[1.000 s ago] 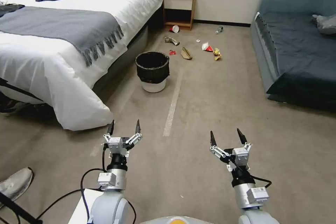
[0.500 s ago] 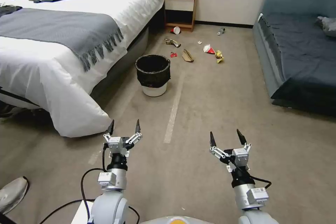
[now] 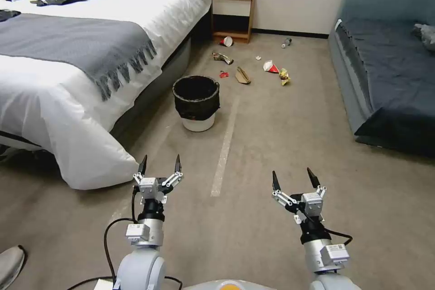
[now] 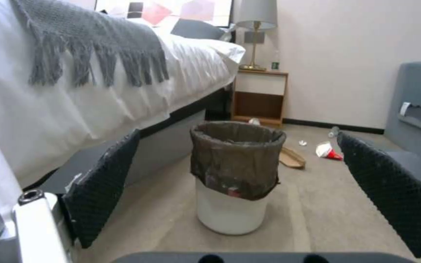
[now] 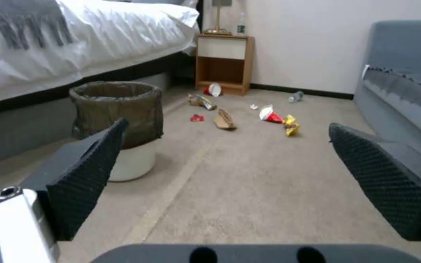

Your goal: Pick up the trash can from the floor.

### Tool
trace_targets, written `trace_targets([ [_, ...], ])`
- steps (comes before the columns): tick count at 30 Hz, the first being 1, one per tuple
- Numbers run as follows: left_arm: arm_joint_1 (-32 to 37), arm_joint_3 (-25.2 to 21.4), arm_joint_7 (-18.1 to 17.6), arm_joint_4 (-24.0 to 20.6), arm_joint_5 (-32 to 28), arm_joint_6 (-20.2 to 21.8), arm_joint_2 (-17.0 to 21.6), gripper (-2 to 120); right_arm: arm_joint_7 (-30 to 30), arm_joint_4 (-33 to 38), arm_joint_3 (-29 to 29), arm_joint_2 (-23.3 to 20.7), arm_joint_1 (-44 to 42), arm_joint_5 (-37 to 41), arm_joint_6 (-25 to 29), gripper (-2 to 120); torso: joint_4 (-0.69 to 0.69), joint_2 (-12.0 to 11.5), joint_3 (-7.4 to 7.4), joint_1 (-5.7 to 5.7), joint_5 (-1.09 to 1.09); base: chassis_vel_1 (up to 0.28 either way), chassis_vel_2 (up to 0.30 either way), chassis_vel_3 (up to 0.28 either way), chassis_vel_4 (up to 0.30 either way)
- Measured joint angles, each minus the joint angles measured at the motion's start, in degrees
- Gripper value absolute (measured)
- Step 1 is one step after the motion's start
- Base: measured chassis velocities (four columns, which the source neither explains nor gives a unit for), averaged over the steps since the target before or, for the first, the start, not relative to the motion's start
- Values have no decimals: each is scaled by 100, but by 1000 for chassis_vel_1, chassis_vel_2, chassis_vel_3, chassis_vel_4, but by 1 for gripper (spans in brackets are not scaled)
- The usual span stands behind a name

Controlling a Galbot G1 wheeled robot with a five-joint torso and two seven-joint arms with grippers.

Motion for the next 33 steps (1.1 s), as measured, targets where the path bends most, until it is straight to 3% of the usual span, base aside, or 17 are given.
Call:
trace_targets([
  [33, -41, 1, -31, -13, 6, 47, 26, 100, -91, -55, -9, 0, 34, -5, -16, 100, 0, 0, 0, -1, 1, -106, 105, 104, -101],
])
